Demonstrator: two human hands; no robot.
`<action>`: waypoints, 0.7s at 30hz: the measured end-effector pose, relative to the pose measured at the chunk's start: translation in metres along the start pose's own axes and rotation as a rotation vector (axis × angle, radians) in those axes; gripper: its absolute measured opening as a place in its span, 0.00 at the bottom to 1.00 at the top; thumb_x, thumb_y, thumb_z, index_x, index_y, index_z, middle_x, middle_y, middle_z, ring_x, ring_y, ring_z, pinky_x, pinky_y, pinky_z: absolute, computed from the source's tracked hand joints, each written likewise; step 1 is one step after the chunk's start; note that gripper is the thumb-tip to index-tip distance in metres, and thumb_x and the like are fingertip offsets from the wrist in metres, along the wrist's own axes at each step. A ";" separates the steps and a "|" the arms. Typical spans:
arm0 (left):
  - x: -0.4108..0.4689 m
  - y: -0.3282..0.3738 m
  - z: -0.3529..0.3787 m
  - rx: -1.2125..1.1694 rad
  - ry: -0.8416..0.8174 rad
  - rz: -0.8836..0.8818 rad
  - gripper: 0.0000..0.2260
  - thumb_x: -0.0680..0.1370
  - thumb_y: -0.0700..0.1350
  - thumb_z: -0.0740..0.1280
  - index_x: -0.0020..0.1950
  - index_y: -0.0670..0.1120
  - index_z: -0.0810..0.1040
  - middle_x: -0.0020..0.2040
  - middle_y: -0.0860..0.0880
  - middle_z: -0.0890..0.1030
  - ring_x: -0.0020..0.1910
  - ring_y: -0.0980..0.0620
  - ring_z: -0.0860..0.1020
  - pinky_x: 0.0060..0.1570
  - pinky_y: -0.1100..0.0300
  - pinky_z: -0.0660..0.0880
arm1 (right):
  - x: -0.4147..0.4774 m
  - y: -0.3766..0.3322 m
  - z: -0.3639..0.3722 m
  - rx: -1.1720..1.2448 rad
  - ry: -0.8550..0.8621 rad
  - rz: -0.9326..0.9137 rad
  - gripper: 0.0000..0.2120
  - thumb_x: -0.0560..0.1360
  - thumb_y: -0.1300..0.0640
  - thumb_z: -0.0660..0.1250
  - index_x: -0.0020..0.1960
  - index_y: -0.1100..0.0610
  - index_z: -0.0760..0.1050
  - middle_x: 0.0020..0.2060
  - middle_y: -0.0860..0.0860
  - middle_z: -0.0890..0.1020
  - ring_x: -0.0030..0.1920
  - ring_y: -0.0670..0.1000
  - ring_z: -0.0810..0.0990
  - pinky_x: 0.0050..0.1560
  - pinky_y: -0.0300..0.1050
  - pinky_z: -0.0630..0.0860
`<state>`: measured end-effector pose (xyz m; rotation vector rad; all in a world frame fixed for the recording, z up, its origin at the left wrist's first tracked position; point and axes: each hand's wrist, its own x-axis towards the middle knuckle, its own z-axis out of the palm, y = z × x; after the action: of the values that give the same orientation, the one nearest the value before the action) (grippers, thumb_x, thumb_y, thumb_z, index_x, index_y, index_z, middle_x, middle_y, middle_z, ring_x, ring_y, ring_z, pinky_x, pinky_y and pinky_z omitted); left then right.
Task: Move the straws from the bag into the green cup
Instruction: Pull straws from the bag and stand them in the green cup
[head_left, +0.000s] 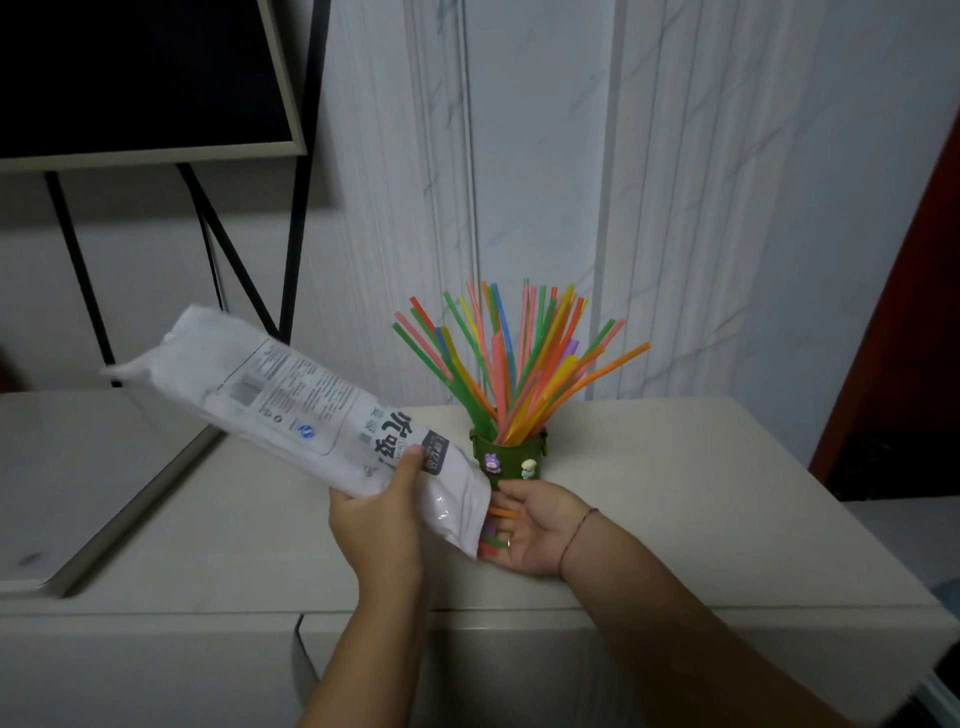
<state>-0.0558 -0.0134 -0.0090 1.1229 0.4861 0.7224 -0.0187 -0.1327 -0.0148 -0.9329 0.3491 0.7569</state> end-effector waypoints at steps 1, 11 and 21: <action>0.003 0.000 -0.002 -0.020 0.020 -0.022 0.18 0.68 0.42 0.77 0.55 0.50 0.77 0.50 0.53 0.82 0.49 0.54 0.82 0.54 0.56 0.77 | 0.000 0.000 0.000 -0.001 0.004 0.005 0.15 0.79 0.54 0.57 0.46 0.63 0.77 0.42 0.59 0.79 0.42 0.56 0.77 0.31 0.47 0.80; 0.022 -0.004 -0.015 -0.339 0.223 -0.327 0.20 0.72 0.33 0.71 0.64 0.39 0.75 0.58 0.43 0.80 0.53 0.46 0.80 0.59 0.49 0.77 | -0.006 0.001 0.002 -0.358 0.038 -0.094 0.07 0.78 0.56 0.62 0.44 0.58 0.74 0.37 0.55 0.80 0.28 0.49 0.80 0.27 0.38 0.77; 0.032 -0.009 -0.013 -0.415 0.056 -0.512 0.22 0.75 0.34 0.69 0.68 0.42 0.72 0.64 0.43 0.78 0.55 0.46 0.80 0.54 0.48 0.78 | -0.016 -0.020 -0.008 -0.567 0.134 -0.591 0.03 0.74 0.62 0.67 0.45 0.58 0.80 0.32 0.52 0.82 0.29 0.43 0.79 0.28 0.32 0.74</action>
<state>-0.0404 0.0163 -0.0227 0.5541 0.6086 0.3782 -0.0154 -0.1532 0.0017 -1.5360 -0.0460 0.2398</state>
